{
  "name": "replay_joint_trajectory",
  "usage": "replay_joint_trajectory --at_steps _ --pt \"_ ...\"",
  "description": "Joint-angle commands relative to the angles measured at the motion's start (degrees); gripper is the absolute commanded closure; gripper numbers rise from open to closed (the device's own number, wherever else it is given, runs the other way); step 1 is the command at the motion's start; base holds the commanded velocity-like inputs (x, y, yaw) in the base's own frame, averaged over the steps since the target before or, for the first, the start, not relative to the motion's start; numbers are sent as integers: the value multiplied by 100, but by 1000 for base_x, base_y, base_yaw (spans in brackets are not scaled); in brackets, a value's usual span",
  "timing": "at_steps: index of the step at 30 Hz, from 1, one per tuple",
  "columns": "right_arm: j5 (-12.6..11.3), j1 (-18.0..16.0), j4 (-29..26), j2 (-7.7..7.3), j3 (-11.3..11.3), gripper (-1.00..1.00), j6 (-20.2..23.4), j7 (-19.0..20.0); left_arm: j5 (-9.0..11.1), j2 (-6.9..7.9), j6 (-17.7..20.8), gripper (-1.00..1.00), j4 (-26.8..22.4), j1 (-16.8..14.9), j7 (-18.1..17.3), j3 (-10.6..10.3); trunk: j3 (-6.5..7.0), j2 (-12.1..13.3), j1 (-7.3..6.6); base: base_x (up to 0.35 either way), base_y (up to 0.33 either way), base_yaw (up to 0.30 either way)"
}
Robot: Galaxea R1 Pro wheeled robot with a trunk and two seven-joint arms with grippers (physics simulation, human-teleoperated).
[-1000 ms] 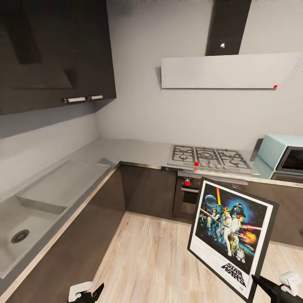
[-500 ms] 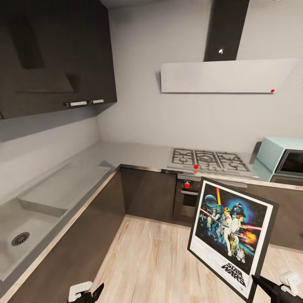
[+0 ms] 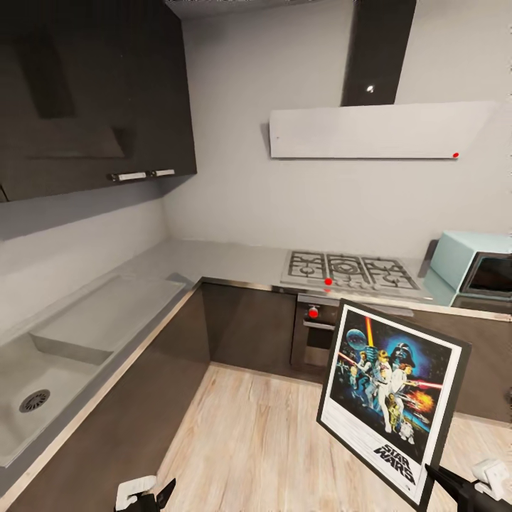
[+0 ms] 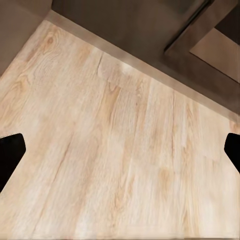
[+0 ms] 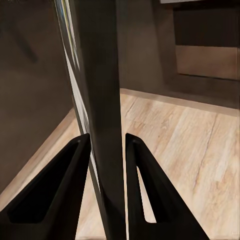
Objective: Pick up the poster from the kitchen countertop and hang it on one of the wall nails in the kitchen.
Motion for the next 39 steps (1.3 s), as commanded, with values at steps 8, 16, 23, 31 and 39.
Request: replay_joint_trajectory --at_steps 8,16,23,31,39 --pt "0 -7 6 -1 -7 100 -38 21 51 3 -29 -100 2 -7 -22 -52 -13 -14 2 -213 -216 55" --pt "0 -7 5 0 -2 100 -45 20 50 3 -32 -100 2 -7 -25 -61 -13 -14 2 -189 -198 250" --pt "0 -7 6 7 -1 100 -47 14 51 3 -31 -100 2 -7 -25 -54 -13 -14 2 -80 -76 278" --pt "0 -7 1 9 -1 100 -47 15 50 3 -32 -100 2 -7 -25 -60 -13 -14 2 -229 -212 115" --pt "0 -7 0 9 -1 100 -47 16 51 44 -74 -100 521 -7 -51 -40 -13 -14 2 -62 -58 264"
